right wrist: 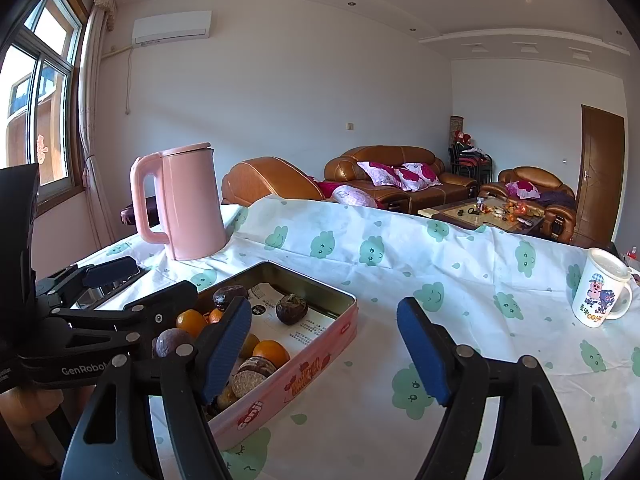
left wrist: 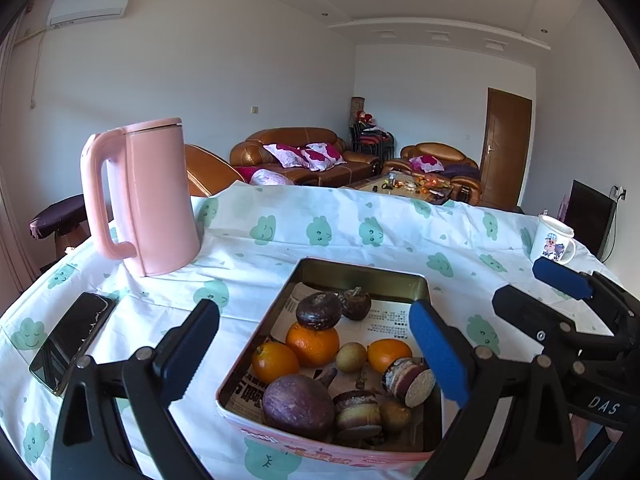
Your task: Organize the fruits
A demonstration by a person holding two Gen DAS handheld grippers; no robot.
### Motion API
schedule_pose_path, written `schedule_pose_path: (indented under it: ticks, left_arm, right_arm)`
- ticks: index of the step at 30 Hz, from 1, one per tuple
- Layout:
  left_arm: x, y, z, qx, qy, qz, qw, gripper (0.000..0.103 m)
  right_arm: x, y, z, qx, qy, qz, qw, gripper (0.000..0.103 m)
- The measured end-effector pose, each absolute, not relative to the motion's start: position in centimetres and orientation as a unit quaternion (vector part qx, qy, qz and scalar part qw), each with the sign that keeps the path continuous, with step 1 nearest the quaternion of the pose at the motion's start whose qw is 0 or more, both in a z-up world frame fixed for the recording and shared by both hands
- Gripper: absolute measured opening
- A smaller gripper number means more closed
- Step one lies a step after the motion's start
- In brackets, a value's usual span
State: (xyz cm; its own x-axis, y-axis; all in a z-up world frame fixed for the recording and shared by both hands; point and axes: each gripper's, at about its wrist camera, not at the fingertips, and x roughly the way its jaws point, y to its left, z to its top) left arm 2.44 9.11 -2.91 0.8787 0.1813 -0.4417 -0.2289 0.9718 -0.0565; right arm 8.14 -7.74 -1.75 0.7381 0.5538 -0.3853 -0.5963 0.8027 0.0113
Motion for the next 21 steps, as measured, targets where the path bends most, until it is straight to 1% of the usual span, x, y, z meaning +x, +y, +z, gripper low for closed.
schedule_pose_path:
  ticks: [3,5,16,19,21]
  left_arm:
    - [2.44,9.11,-2.93,-0.053,0.223,0.106,0.968,0.098]
    - [2.41,9.09,-2.92,-0.054,0.222,0.106,0.968,0.100]
    - [2.43,9.07,-2.92,-0.050,0.224,0.105,0.968,0.100]
    - [2.42,9.02,-2.86,-0.048,0.222,0.108,0.968,0.103]
    - [2.34,9.08,-2.75,-0.046,0.219,0.109,0.968,0.103]
  right_arm:
    - [8.17,-7.68,-1.75,-0.057,0.188,0.309,0.931,0.077]
    - [8.07,-7.74,-1.78,-0.057,0.186,0.310,0.931,0.077]
    - [7.97,-7.81,-1.90,-0.056,0.186,0.309,0.931,0.077]
    - [8.04,-7.79,-1.91,-0.056,0.187,0.309,0.931,0.077]
    - [7.99,-7.83,-1.95,-0.057,0.187,0.308,0.931,0.077]
